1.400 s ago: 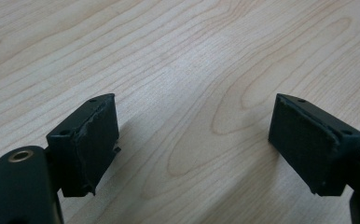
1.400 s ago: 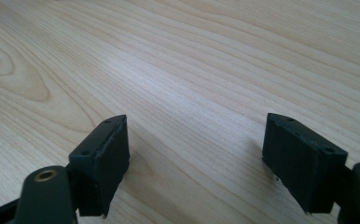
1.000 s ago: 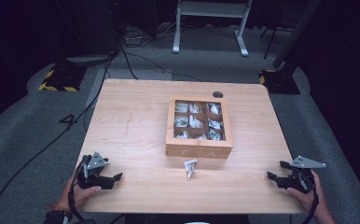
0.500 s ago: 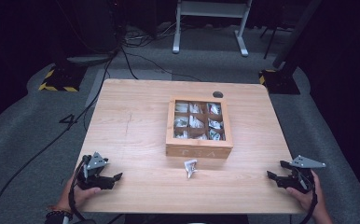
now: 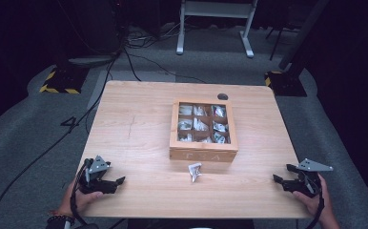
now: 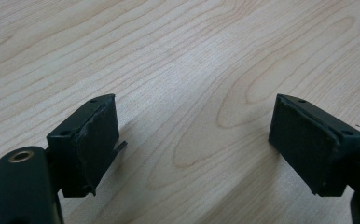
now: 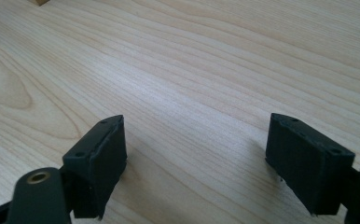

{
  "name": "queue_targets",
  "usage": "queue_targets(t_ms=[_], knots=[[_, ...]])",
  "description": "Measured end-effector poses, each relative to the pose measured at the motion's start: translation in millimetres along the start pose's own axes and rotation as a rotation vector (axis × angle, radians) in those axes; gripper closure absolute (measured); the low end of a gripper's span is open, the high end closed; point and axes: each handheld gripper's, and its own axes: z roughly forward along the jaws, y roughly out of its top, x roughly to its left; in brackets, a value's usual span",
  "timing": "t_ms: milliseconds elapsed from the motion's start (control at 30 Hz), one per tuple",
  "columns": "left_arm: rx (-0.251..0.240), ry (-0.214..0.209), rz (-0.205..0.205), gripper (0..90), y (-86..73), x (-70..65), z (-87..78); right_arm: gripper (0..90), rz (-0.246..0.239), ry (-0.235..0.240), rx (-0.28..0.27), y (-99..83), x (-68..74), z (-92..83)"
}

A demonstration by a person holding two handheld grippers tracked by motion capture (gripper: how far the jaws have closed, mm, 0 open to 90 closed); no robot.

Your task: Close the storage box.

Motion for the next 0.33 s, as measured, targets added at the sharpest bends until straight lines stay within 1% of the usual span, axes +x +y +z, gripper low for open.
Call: queue_targets(t_ms=[167, 333], knots=[[0.000, 0.000, -0.001, 16.3, 0.0, 0.0, 0.0, 20.9, 0.004, 0.000, 0.000, 0.0, -0.3, -0.1], [-0.002, 0.001, -0.016, 16.3, -0.2, -0.4, 0.3, 20.7, 0.005, -0.001, 0.001, 0.0, -0.2, -0.1]])
